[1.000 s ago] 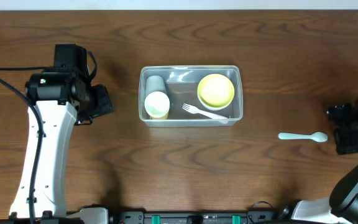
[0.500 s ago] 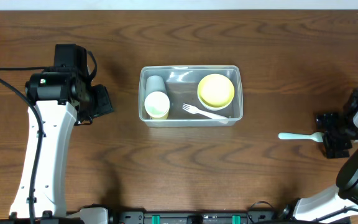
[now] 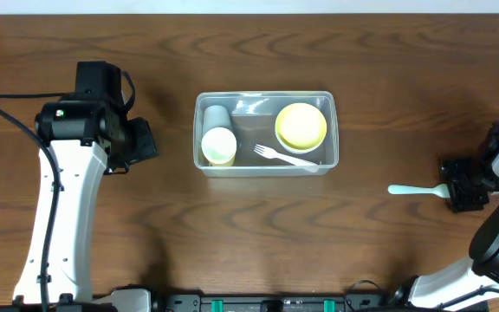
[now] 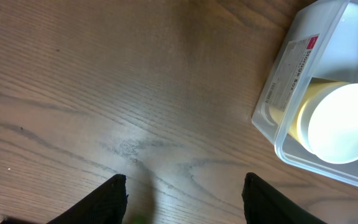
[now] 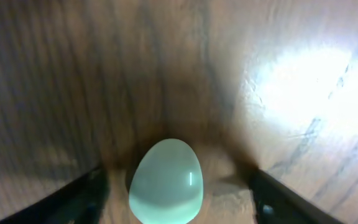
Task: Pack container
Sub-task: 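Move the right gripper to the pale spoon and grasp its bowl end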
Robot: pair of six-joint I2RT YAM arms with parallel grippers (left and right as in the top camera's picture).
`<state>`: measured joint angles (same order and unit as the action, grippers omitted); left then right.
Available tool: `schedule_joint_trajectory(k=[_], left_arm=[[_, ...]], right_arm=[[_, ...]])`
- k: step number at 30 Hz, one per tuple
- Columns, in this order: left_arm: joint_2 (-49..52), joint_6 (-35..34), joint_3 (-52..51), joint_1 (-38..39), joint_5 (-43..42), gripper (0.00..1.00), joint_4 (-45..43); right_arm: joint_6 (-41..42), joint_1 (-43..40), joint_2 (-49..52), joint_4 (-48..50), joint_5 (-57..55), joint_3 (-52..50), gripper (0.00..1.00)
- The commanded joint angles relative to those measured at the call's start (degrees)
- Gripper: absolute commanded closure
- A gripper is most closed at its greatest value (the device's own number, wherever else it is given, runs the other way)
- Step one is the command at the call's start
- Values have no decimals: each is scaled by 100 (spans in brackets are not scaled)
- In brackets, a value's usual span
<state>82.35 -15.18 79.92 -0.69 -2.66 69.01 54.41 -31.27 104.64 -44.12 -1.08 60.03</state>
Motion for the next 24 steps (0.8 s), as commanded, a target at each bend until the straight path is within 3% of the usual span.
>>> schedule_joint_trajectory(k=[1, 4, 12, 24], left_arm=[[-2, 48, -20, -26, 7, 39, 31], [-2, 48, -20, -26, 7, 39, 31], [-2, 48, -20, -26, 7, 39, 31], [-2, 48, -20, -26, 9, 39, 28]], right_arm=[[-26, 22, 232, -46, -31, -70, 31], [-26, 22, 232, -46, 9, -70, 34], [-26, 22, 232, -68, 13, -70, 59], [-28, 22, 232, -111, 13, -70, 74]])
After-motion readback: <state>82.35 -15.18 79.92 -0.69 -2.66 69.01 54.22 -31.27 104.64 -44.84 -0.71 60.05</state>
